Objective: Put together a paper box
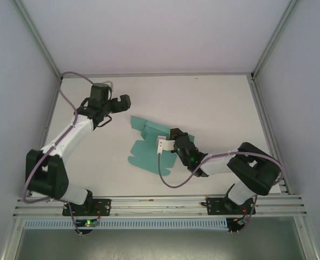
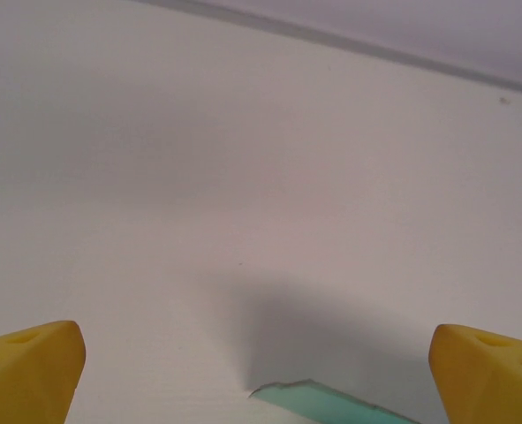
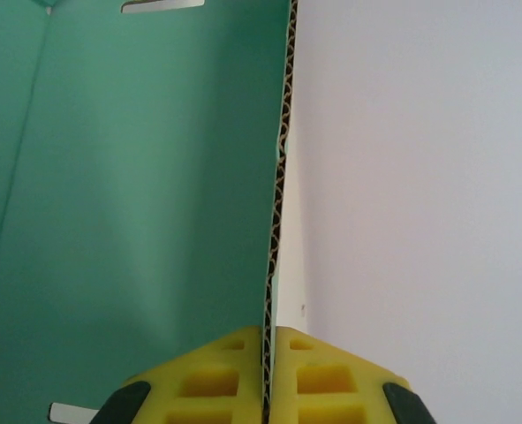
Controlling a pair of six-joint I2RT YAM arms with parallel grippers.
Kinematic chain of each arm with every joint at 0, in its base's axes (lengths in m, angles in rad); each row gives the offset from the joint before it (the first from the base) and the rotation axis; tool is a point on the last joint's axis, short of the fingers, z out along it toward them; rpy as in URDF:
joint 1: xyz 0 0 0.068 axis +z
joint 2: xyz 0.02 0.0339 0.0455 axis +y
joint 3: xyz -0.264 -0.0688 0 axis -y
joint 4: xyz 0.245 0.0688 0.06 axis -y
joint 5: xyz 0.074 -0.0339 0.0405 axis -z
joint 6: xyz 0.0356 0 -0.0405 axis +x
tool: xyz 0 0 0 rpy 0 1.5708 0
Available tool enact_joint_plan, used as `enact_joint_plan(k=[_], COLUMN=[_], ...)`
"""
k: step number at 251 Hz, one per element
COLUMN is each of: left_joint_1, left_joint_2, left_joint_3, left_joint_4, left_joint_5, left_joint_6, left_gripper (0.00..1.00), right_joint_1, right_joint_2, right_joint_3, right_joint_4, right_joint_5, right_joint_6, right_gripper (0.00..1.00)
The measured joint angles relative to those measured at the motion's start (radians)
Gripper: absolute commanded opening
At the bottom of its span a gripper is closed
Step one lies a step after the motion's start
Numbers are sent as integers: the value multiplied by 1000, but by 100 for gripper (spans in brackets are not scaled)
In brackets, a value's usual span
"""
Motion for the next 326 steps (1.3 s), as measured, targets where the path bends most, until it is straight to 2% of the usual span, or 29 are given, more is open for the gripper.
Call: enact_joint_plan(k=[30, 72, 107, 144, 169, 227, 293, 326], left_joint_1=[18, 26, 26, 26, 26, 2, -48, -106], left_joint_2=[135, 283, 312, 291, 243, 107, -74, -87], left_joint_3=[75, 140, 131, 60, -19, -234, -479, -573], left_joint_4=[-17, -53, -74, -70, -33, 100, 300, 429], left_joint_5=[67, 171, 258, 316, 370, 460, 448, 432], left_joint_6=[60, 138, 166, 168, 155, 77, 31, 55], left_gripper=[92, 71, 53, 46, 42, 40, 43, 46], right_joint_1=[-2, -2, -2, -2, -2, -1, 6, 8], right_joint_2=[57, 87, 89, 87, 86, 86, 75, 73], right_joint_3=[-3, -6, -6, -6, -6, -6, -3, 9], right_joint_4=[117, 194, 203, 185, 178, 176, 144, 114], right_joint_5=[-26, -41, -41, -41, -41, -39, -19, -10], right_joint_6=[-69, -120, -130, -126, -126, -127, -126, -126], right_gripper=[0, 0, 0, 0, 0, 0, 0, 0])
